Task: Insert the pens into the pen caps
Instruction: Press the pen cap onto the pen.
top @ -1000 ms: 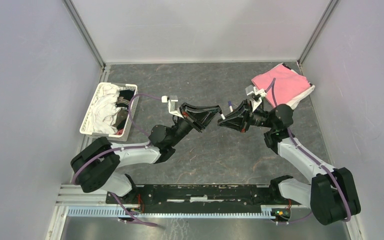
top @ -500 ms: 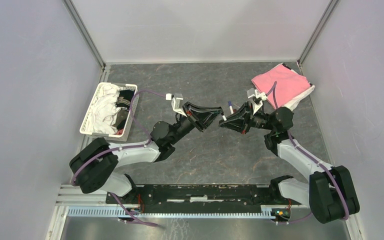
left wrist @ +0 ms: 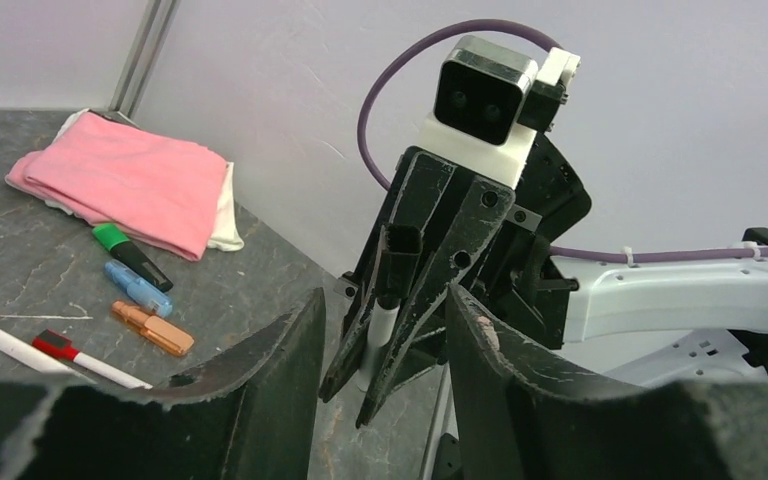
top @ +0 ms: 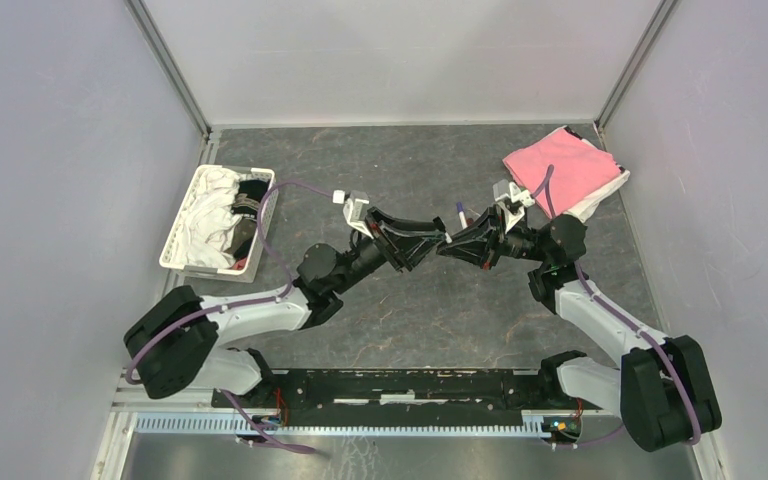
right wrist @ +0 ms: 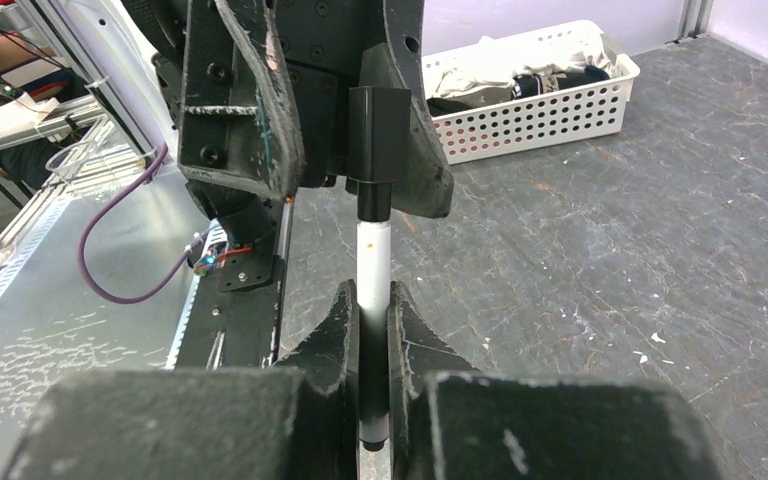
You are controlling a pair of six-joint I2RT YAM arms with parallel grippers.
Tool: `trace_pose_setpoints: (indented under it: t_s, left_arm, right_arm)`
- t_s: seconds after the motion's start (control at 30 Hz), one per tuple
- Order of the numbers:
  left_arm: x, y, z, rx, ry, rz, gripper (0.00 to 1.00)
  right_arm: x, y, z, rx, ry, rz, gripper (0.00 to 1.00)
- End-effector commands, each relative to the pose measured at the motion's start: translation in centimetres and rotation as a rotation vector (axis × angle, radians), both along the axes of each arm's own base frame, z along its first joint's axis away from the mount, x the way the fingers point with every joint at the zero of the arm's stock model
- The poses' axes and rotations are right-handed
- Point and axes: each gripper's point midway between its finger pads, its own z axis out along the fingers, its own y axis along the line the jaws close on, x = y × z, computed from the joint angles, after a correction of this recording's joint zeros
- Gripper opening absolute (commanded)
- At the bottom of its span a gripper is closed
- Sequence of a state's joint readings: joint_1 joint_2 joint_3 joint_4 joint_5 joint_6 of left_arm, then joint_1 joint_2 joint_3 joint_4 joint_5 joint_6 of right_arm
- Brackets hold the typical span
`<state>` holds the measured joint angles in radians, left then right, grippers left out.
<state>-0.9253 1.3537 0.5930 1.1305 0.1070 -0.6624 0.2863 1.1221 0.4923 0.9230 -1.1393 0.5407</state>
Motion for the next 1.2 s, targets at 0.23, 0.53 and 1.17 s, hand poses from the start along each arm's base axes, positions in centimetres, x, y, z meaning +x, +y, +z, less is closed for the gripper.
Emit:
trace_pose_setpoints:
  t_s: [0.23,0.53,1.17]
  left_arm:
    - [-1.6,3.5,2.5,-0.037,-0.138,0.071,0.68]
    - [0.4,1.9,4.6,-0.133,-0.046,0.059,1.0]
    - [2.2,-0.9,4.1,-0.134,0.042,0.027,0.77]
  right_arm:
    - [-0.1,-0.1,-0.4,-0.021,-0.06,-0.008,0.0]
    - [-0.2,-0.1,-0.5,-0.022,-0.056,-0.007,0.0]
    - [0.1,-0.2,-0.7,-0.021,-0.032,-0.031,0.0]
